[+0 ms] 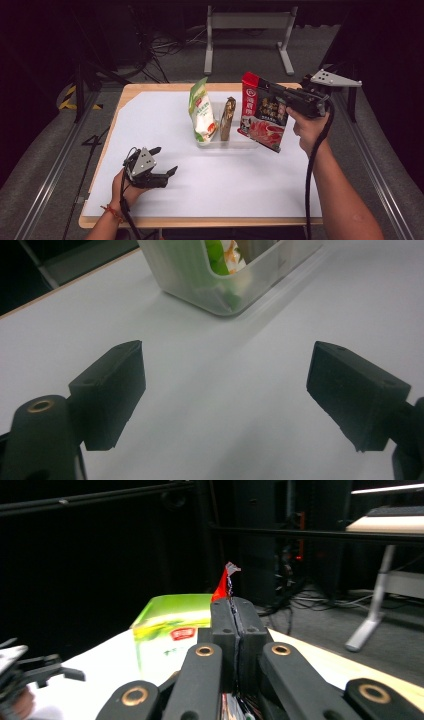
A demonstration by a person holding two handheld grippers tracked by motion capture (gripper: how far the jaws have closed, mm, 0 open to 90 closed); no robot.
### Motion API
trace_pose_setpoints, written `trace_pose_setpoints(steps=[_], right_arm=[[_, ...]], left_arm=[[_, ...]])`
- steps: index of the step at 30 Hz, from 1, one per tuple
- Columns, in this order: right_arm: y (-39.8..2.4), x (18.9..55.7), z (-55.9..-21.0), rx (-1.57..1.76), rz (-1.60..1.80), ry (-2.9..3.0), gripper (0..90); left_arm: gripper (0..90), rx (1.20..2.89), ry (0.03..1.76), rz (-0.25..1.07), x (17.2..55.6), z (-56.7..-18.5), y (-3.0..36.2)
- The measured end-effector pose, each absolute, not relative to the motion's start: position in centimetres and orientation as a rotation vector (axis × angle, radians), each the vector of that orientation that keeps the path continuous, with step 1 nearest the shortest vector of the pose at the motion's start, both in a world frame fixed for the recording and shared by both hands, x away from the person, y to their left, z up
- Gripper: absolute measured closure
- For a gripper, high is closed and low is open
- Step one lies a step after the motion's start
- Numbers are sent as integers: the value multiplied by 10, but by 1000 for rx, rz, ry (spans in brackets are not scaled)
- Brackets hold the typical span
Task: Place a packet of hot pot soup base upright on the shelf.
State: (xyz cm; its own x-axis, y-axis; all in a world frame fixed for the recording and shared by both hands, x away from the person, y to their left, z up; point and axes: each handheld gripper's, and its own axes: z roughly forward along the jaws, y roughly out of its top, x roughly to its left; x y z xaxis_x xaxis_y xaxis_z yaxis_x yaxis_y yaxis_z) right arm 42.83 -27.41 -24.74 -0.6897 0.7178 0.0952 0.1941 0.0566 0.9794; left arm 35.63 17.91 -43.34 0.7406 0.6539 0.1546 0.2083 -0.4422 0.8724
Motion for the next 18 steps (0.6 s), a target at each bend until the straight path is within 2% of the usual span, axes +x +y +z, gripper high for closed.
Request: trace_pose_setpoints(steps=[18], right_arm=[[-246,470,-244,1008,1604,1847,894]], left_arm=[[165,2005,655,586,357,-435,181]])
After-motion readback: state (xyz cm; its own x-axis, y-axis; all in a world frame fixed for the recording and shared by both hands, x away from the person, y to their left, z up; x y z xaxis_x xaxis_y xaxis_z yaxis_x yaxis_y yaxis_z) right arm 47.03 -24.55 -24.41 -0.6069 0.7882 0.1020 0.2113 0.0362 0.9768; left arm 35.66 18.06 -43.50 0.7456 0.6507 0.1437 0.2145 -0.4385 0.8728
